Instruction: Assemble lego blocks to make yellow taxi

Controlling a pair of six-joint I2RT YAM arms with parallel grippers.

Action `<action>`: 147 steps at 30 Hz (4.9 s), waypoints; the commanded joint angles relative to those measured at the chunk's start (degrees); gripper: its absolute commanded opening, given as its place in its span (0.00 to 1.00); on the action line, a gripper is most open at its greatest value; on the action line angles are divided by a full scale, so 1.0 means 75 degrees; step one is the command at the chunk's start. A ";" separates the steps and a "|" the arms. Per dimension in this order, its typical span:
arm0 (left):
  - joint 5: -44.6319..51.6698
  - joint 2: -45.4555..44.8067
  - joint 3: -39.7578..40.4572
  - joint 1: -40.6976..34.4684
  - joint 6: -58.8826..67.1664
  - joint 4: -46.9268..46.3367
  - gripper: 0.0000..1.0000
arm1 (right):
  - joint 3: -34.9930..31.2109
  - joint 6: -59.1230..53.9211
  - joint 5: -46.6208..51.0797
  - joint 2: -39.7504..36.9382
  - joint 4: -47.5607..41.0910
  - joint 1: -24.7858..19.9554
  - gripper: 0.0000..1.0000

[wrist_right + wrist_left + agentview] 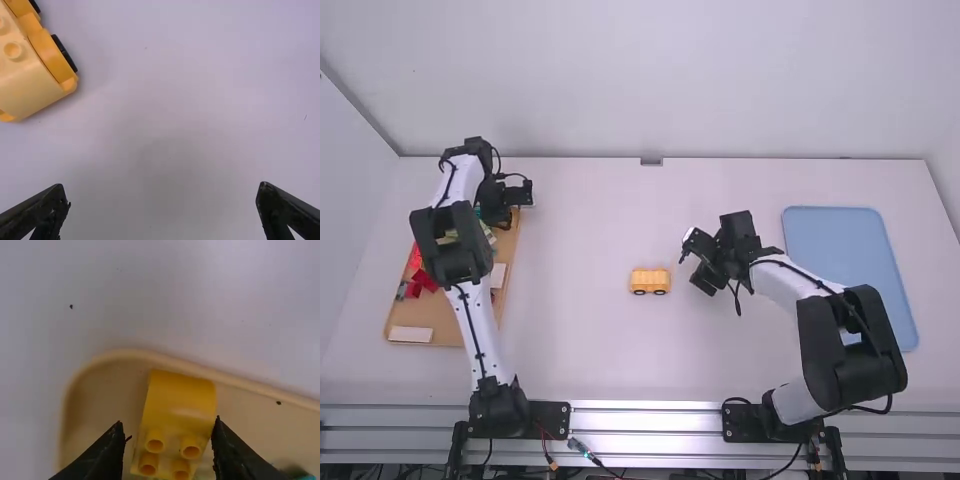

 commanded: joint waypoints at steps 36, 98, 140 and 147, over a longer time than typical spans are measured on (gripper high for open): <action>0.1510 0.0085 0.2643 -0.0656 -0.3838 -0.2769 0.02 | -0.0041 0.0023 -0.0061 -0.0108 0.0154 0.0003 0.99; 0.0653 -0.5295 -0.7563 -0.5021 -0.2285 0.2308 0.02 | -0.0041 -0.0026 -0.0096 -0.0108 0.0583 -0.0003 0.99; 0.6767 -0.4913 -0.7420 -0.1920 0.0740 0.2337 0.99 | -0.0041 -0.0860 -0.2766 -0.0108 0.0609 -0.0012 0.99; 0.7382 -0.4701 -0.7720 -0.1466 0.0982 0.2623 0.99 | -0.0052 -0.1612 -0.4430 0.0067 0.0609 -0.0003 0.99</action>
